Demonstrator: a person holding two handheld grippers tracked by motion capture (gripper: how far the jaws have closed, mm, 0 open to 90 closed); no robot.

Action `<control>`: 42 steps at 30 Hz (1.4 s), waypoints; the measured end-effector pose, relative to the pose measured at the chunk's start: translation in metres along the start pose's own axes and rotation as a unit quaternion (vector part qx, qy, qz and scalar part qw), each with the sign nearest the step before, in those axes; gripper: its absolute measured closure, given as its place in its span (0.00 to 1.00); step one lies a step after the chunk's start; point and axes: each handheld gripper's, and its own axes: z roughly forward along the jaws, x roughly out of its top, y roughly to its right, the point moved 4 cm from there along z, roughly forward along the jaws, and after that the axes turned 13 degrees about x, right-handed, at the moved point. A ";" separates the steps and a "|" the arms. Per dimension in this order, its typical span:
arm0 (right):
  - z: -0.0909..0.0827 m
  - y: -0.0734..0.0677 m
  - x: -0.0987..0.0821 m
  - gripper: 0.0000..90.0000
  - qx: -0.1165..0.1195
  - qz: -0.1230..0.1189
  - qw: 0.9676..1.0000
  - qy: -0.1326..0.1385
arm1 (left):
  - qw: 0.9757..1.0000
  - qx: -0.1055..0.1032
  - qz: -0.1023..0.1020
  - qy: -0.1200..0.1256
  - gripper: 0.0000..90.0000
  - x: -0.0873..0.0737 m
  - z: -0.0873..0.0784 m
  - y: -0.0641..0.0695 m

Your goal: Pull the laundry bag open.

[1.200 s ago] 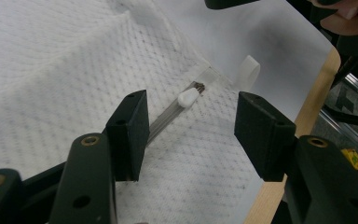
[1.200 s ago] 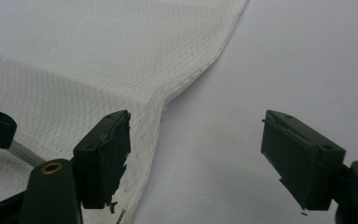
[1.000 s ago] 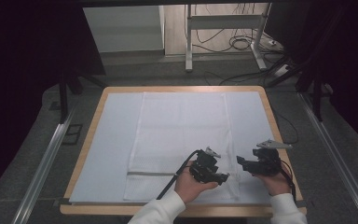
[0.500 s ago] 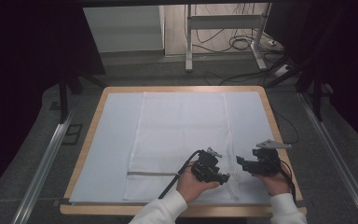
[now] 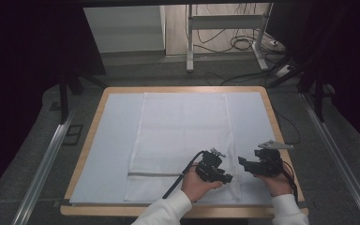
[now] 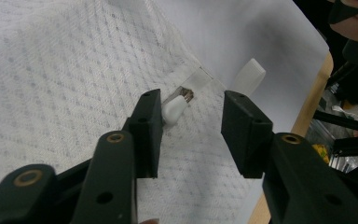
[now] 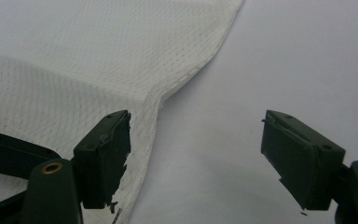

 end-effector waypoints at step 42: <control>0.007 -0.004 -0.001 0.27 0.032 0.024 0.999 -0.018 | 1.000 -0.007 0.019 0.007 0.96 -0.002 0.008 -0.001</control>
